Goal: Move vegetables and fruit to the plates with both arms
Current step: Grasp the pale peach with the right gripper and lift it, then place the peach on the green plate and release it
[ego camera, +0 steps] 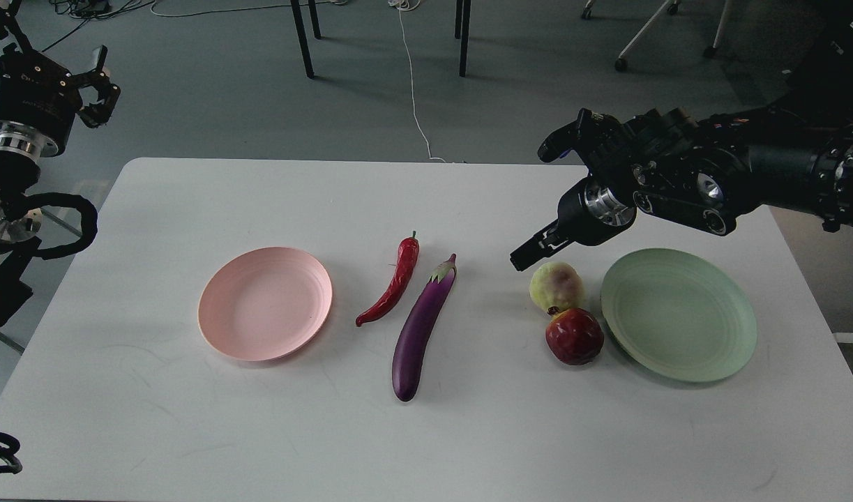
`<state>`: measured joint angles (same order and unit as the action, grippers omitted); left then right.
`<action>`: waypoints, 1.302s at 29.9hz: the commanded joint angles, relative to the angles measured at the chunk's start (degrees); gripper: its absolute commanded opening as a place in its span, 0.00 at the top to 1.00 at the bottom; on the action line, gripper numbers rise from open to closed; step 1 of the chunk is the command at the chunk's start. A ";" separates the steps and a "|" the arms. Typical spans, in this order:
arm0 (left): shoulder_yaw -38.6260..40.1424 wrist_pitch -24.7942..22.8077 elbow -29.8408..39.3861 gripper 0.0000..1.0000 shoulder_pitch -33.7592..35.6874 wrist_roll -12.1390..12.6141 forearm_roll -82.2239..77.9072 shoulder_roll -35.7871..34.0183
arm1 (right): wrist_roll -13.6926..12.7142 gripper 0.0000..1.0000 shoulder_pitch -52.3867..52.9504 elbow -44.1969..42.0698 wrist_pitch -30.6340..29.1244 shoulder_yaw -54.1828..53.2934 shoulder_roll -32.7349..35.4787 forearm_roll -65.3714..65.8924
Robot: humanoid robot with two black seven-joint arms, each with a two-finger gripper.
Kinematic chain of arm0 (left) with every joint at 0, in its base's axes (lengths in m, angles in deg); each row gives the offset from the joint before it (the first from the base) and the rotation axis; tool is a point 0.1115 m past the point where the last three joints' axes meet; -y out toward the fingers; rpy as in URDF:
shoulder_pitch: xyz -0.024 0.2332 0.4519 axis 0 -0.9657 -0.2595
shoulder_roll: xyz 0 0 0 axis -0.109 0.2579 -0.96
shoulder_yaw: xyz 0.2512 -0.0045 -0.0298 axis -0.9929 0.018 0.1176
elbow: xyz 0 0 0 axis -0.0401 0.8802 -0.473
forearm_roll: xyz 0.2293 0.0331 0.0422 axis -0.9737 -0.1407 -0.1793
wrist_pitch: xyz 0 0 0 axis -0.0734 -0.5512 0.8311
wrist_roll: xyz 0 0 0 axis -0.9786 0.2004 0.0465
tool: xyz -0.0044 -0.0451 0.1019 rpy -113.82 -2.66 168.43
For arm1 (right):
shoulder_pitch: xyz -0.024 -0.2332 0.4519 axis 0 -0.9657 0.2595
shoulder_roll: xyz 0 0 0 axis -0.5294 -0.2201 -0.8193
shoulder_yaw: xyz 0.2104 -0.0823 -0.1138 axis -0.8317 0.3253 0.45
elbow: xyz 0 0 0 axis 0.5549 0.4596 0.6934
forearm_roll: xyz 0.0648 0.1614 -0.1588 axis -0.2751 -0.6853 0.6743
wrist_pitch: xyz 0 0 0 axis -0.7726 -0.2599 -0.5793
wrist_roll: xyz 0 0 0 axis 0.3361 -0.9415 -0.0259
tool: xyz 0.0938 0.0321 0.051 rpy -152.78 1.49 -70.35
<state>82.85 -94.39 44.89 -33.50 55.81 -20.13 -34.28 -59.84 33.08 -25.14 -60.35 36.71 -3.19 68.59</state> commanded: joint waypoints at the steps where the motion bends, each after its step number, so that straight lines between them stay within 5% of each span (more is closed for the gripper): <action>1: 0.00 0.00 0.01 0.02 -0.67 -0.02 0.00 -0.45 | 0.00 0.07 -2.16 -0.35 -0.01 0.32 0.51 -0.01; 13: 0.00 0.00 0.01 0.02 -0.76 -0.11 0.00 -1.15 | 0.00 0.09 -4.63 -2.01 -0.01 0.06 0.95 -0.09; 27: 0.00 0.00 0.01 0.02 -0.76 0.33 -0.09 -1.33 | -0.17 0.38 -4.99 -2.28 1.45 -0.21 1.74 -0.62; 39: 0.00 0.00 -0.17 0.02 -0.76 0.07 0.00 -1.42 | -0.44 0.41 3.28 9.30 1.10 -4.60 23.95 0.52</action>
<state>82.85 -94.40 44.65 -34.26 55.97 -20.21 -35.93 -60.03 35.66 -20.51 -59.23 32.09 14.63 68.31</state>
